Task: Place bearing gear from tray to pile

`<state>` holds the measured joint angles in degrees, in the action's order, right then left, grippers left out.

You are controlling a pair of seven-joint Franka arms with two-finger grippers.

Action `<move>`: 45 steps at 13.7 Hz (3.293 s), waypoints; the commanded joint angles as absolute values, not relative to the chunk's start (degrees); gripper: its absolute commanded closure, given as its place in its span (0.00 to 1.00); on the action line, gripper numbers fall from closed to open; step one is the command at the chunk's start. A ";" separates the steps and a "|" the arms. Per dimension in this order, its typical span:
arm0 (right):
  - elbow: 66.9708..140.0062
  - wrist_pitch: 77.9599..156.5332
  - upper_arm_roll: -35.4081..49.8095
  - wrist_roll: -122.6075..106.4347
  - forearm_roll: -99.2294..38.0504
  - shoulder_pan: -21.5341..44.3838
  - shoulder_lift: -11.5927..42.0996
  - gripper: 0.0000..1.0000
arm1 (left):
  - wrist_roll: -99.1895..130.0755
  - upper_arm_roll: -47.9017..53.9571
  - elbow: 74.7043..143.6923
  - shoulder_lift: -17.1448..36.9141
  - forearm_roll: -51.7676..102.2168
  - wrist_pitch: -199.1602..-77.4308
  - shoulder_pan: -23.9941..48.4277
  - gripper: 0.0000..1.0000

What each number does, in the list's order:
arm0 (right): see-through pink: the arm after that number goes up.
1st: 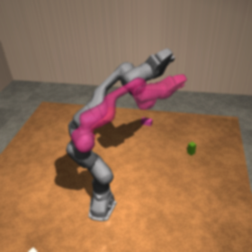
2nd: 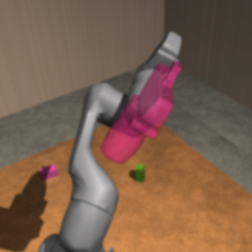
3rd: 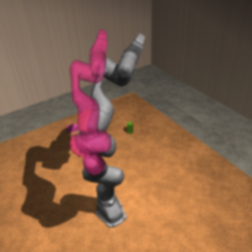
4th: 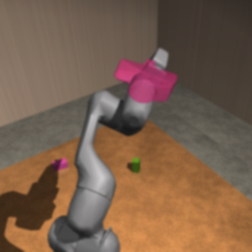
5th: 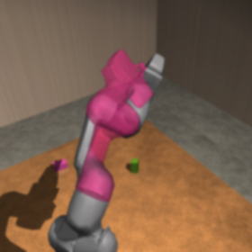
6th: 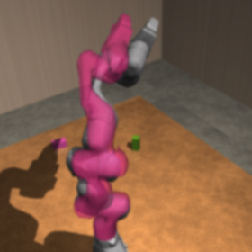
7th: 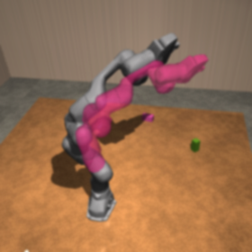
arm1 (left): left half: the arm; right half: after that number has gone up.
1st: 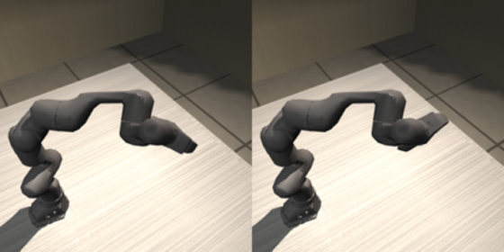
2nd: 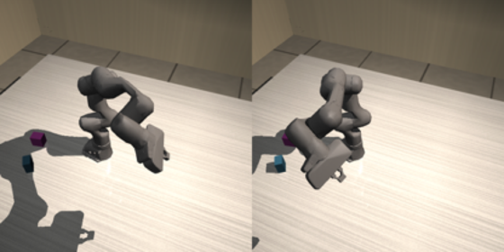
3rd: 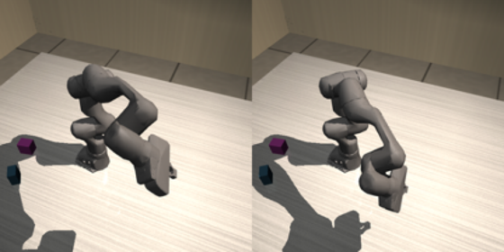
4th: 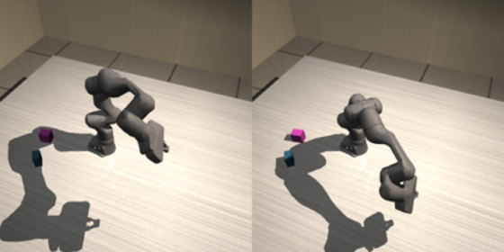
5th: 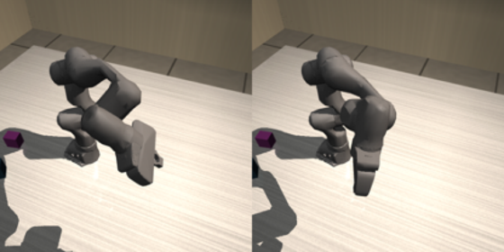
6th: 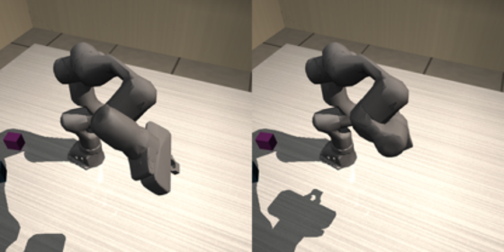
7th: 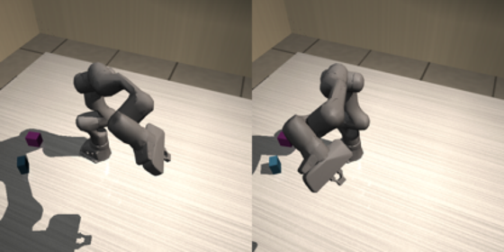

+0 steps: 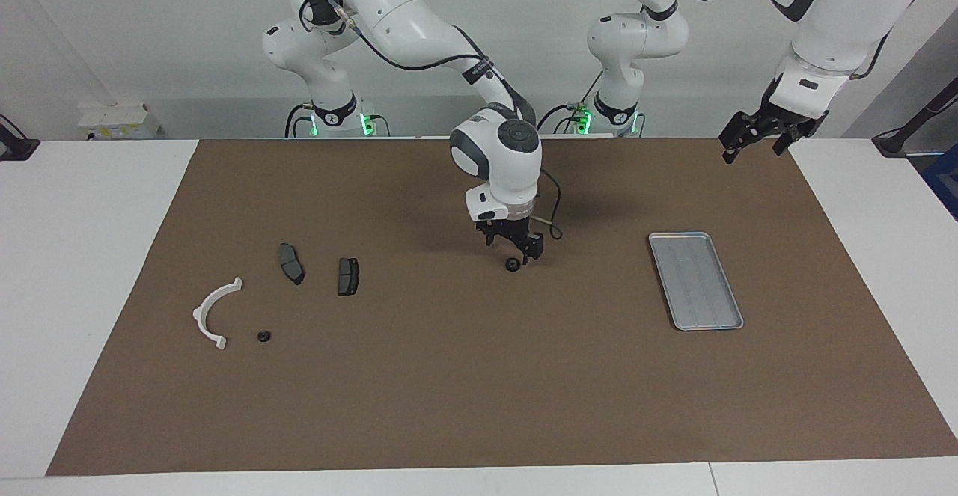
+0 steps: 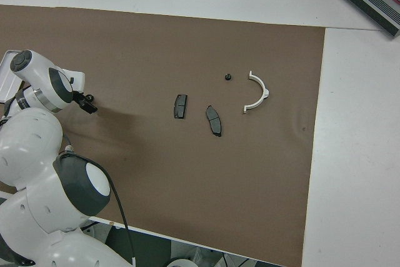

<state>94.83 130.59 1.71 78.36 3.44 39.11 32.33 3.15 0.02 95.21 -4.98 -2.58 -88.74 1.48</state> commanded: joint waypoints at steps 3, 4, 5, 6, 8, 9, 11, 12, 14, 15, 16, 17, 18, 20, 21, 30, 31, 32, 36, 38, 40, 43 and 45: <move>93.78 129.38 2.11 78.93 4.74 38.67 33.31 0.04 | 0.26 0.09 93.69 -4.75 -1.76 -86.92 0.97 0.00; 93.61 129.11 2.11 79.01 5.62 38.67 34.09 0.04 | 0.35 0.09 93.78 -4.83 -1.76 -87.27 1.14 0.00; 92.04 128.76 2.11 79.01 5.62 38.67 34.88 0.04 | 0.09 0.09 94.13 -4.92 -1.84 -87.45 1.14 0.00; 90.63 126.85 2.11 79.01 5.71 38.67 35.41 0.04 | 0.09 0.09 94.48 -5.10 -1.85 -87.80 1.14 0.00; 89.22 125.16 2.11 79.01 5.71 38.67 35.86 0.05 | 0.70 0.17 94.57 -5.19 -1.85 -87.98 1.23 0.00; 89.12 124.81 2.11 79.01 5.71 38.58 35.95 0.09 | 0.70 0.18 94.57 -5.19 -1.85 -87.54 1.23 0.00; 88.95 124.80 2.11 79.01 5.54 38.32 36.04 0.39 | 0.70 0.09 94.83 -5.45 -1.85 -87.27 1.14 0.00; 88.95 125.07 2.11 79.01 5.19 38.23 36.04 0.57 | 0.62 0.09 94.83 -5.45 -1.85 -87.45 0.97 0.00; 88.95 125.68 2.11 79.10 4.83 38.41 36.04 0.85 | 0.62 0.17 94.92 -5.45 -1.85 -87.63 1.14 0.00; 88.95 125.77 2.11 79.10 4.83 38.41 36.04 1.00 | 0.53 0.18 95.44 -5.54 -1.85 -87.63 1.23 0.00; 88.95 125.77 2.11 79.01 5.01 38.23 36.04 1.00 | 0.35 0.26 95.80 -5.89 -1.67 -87.80 1.14 0.00; 88.95 125.77 2.20 79.01 5.10 38.15 36.04 1.00 | 0.35 0.26 95.89 -5.89 -0.28 -87.89 1.14 0.00; 88.95 125.42 2.11 78.93 5.53 38.06 36.04 1.00 | 0.44 0.26 95.98 -5.98 0.95 -87.98 1.23 0.00; 88.68 123.59 2.02 78.75 5.97 37.97 35.95 1.00 | 0.53 0.26 95.98 -5.98 1.93 -88.24 1.32 0.00; 87.29 121.40 2.02 78.05 5.98 37.79 35.95 1.00 | 0.53 0.35 95.98 -5.98 1.93 -88.24 1.32 0.00; 80.94 105.47 2.11 37.41 4.75 19.71 29.18 1.00 | 0.70 0.26 95.98 -5.98 1.85 -88.07 3.52 0.00; 81.73 106.51 2.11 31.79 4.75 17.08 29.18 1.00 | 0.62 0.26 95.98 -5.98 1.85 -87.98 3.52 0.00; 83.39 108.52 2.11 27.20 4.75 14.53 29.09 1.00 | 0.53 0.09 96.06 -5.98 1.85 -87.89 3.34 0.00; 94.54 122.13 2.11 14.71 4.83 7.84 26.99 1.00 | 0.53 0.17 95.98 -5.98 1.85 -87.89 2.81 0.00; 97.46 127.16 2.11 10.48 4.83 5.63 27.33 1.00 | 0.53 0.18 95.98 -5.98 1.85 -87.89 3.08 0.00; 97.65 129.10 2.11 7.31 4.83 3.88 28.38 1.00 | 0.53 0.18 95.98 -5.98 1.85 -87.89 3.08 0.00; 98.08 133.40 2.11 4.14 4.83 2.11 30.32 1.00 | 0.53 0.18 95.98 -5.98 1.85 -87.89 3.08 0.00; 98.61 134.12 2.11 4.13 4.83 1.93 30.41 1.00 | 0.53 0.18 95.98 -5.98 1.85 -87.89 3.08 0.00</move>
<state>97.47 132.41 1.13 5.51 4.95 2.92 30.51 1.13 0.55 94.97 -4.99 1.26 -88.12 2.74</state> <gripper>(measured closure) 0.652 0.000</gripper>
